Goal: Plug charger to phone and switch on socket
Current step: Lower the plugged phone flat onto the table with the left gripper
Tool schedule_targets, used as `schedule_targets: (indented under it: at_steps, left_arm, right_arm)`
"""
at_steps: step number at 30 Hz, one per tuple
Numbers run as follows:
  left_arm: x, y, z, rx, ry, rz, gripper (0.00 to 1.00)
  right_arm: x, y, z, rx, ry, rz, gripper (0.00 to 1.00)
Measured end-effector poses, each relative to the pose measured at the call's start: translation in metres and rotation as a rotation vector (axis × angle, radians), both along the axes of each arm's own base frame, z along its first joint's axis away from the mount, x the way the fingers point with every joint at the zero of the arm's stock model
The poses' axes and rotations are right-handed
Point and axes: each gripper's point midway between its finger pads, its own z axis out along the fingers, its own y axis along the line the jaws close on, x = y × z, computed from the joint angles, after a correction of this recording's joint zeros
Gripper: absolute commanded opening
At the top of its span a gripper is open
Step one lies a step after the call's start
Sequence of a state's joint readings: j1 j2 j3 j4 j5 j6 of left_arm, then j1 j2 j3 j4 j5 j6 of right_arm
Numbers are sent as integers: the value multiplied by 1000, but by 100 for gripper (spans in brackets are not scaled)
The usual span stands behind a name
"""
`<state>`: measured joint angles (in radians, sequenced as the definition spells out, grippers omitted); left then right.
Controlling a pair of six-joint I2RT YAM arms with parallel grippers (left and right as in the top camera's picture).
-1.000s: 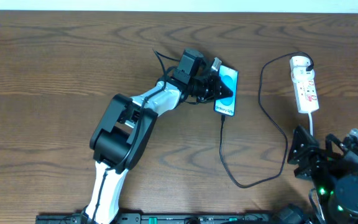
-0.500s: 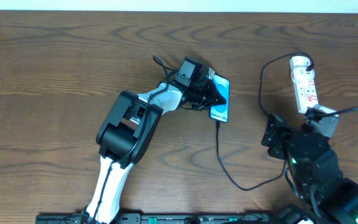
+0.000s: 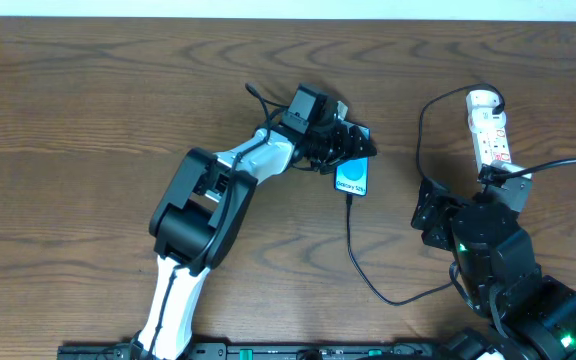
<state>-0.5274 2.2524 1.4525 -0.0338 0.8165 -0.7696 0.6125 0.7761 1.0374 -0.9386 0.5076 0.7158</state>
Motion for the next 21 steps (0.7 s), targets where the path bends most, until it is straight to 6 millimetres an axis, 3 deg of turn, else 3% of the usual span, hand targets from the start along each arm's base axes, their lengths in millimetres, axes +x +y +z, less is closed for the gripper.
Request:
schedule_targets:
  at_steps: [13,21]
  left_arm:
    - [2,27,-3,203,19,96,84]
    - [3,29,-4,220,0,95,84]
  right_arm:
    - [-1,3,-1,10,7,14,80]
    - [-2,3,-2,14,15,14,95]
